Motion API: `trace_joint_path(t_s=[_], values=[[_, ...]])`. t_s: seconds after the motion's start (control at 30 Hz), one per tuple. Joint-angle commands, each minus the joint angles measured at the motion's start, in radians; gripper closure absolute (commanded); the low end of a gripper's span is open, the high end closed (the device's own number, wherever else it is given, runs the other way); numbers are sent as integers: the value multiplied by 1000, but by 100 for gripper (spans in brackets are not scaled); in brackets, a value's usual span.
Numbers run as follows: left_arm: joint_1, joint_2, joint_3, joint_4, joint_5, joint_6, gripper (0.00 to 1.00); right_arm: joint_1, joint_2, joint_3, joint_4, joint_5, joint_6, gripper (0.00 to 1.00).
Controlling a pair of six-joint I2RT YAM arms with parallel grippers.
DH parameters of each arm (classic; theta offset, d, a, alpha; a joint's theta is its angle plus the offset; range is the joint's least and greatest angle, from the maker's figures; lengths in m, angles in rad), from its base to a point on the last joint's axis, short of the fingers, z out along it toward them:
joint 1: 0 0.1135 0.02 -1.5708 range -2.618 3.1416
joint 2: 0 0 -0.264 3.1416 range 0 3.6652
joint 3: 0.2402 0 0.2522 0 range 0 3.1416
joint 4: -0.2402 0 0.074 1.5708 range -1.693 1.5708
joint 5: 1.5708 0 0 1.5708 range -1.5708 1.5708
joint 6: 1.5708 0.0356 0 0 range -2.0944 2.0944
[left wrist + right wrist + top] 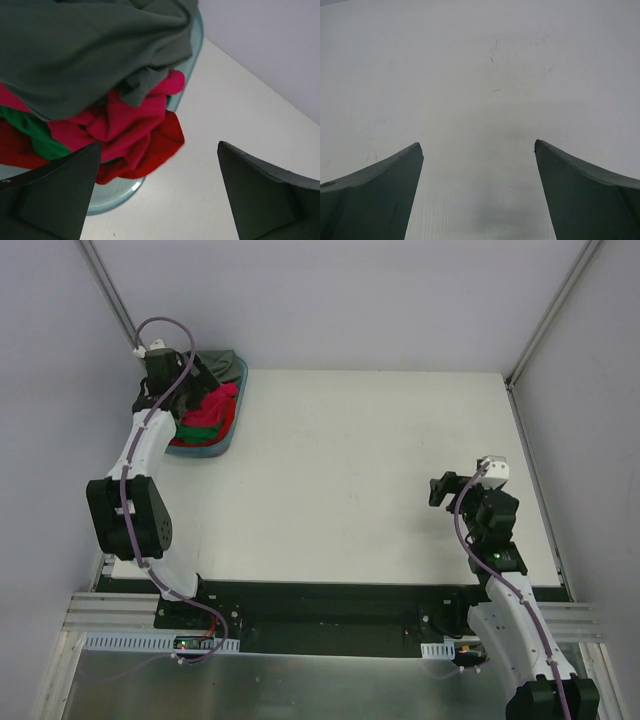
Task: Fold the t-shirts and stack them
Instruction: Grab crumpled tshirt from bin with the left arm
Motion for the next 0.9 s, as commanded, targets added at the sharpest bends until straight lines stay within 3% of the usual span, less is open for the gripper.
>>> trace_joint_path(t_s=[0.0, 0.17, 0.33, 0.43, 0.53, 0.7, 0.87], values=[[5, 127, 186, -172, -204, 50, 1, -1, 15, 49, 12, -10, -17, 4], [3, 262, 329, -204, -233, 90, 5, -1, 27, 50, 9, 1, -20, 4], [5, 370, 442, -233, -253, 117, 19, -1, 49, 53, 9, 4, -23, 4], [5, 425, 505, -248, -247, 133, 37, -1, 72, 61, 10, 3, -26, 4], [3, 460, 553, -267, -260, 142, 64, 1, 95, 72, 0, 7, -32, 4], [5, 447, 585, -281, -279, 140, 96, -1, 118, 79, -4, 1, -34, 4], [5, 376, 608, -296, -297, 130, 100, -1, 124, 84, -7, -6, -29, 4]])
